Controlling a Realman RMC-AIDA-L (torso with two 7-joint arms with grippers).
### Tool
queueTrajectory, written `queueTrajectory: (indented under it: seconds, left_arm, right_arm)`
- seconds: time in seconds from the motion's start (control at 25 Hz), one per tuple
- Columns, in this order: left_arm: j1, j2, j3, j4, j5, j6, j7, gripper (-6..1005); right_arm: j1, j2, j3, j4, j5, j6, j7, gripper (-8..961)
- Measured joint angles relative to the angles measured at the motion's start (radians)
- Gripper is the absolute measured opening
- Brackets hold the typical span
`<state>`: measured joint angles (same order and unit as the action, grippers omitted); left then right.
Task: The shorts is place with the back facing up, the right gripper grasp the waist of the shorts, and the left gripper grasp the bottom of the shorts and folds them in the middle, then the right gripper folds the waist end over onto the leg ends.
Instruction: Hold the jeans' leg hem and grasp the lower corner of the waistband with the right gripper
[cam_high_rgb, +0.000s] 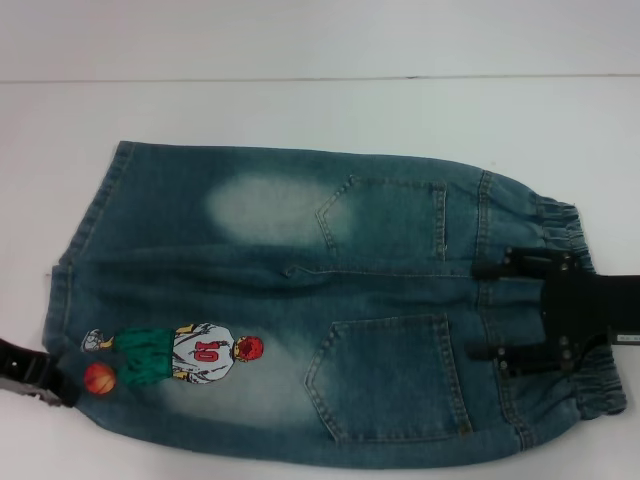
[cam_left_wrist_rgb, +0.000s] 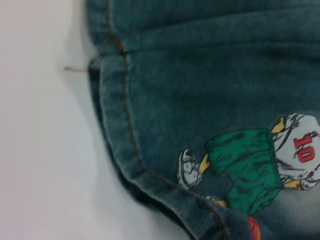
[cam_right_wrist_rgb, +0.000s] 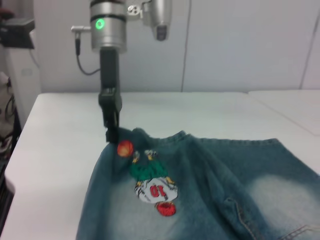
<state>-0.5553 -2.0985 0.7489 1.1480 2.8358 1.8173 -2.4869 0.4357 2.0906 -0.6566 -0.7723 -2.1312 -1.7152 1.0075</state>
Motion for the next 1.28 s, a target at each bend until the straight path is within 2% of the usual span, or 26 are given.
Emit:
queueTrajectory:
  seconds: [0.2, 0.4, 0.56, 0.72, 0.84, 0.96, 1.16, 1.28]
  left_arm:
    - [-0.004, -0.007, 0.001, 0.0, -0.02, 0.0, 0.018, 98]
    - [-0.006, -0.009, 0.004, 0.0, -0.029, -0.002, 0.027, 94]
    - [-0.003, -0.007, 0.003, 0.001, -0.03, 0.0, 0.041, 93]
    - [-0.002, -0.008, 0.008, -0.001, -0.031, 0.001, 0.049, 92]
    - [-0.003, -0.008, 0.011, -0.004, -0.03, -0.002, 0.053, 92]
    - [-0.005, -0.008, 0.011, -0.005, -0.03, -0.002, 0.053, 92]
    - [-0.005, -0.007, 0.011, -0.004, -0.027, -0.001, 0.053, 92]
    - [-0.004, -0.006, 0.011, -0.008, -0.026, -0.005, 0.053, 91]
  right_arm:
    - [-0.009, -0.006, 0.06, -0.036, -0.001, -0.024, 0.147, 899]
    - [-0.028, -0.005, 0.037, -0.267, -0.061, -0.075, 0.435, 898]
    - [0.016, -0.017, 0.024, -0.447, -0.243, -0.195, 0.674, 897]
    - [0.087, -0.026, -0.02, -0.543, -0.459, -0.272, 0.835, 896]
    - [0.129, -0.024, -0.078, -0.555, -0.618, -0.271, 0.902, 896]
    - [0.166, -0.012, -0.125, -0.551, -0.74, -0.275, 0.939, 895]
    - [0.164, -0.007, -0.246, -0.521, -0.767, -0.275, 1.008, 894]
    - [0.166, -0.004, -0.271, -0.471, -0.766, -0.272, 1.014, 894]
